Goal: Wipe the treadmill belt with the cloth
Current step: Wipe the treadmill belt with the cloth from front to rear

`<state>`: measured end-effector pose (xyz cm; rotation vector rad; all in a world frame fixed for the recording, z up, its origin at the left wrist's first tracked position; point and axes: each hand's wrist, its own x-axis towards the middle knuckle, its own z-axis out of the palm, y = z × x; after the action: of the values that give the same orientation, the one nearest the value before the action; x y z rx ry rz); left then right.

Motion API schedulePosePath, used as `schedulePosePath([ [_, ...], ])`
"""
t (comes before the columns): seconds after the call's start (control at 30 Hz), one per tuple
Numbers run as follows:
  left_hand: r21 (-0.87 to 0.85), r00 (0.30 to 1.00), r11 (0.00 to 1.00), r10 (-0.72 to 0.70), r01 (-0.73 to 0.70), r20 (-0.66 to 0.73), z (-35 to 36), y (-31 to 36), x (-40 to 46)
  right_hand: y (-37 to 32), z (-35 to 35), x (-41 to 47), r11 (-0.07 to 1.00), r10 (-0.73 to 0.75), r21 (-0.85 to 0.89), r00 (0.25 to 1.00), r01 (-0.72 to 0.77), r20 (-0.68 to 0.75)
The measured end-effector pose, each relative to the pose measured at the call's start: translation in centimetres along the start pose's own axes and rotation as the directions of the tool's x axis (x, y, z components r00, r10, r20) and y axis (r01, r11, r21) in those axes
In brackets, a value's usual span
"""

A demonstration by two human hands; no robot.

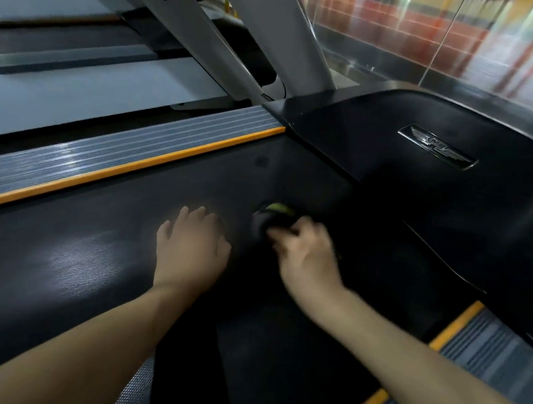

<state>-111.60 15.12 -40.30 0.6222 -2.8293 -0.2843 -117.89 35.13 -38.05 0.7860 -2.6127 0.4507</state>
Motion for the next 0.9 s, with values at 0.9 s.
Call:
schedulePosePath([
  [0.9,-0.020,0.995,0.998,0.060,-0.062,-0.085,-0.1,0.1,-0.2,6.9,-3.1,1.9,0.954,0.234,-0.183,0.971,-0.239,-0.049],
])
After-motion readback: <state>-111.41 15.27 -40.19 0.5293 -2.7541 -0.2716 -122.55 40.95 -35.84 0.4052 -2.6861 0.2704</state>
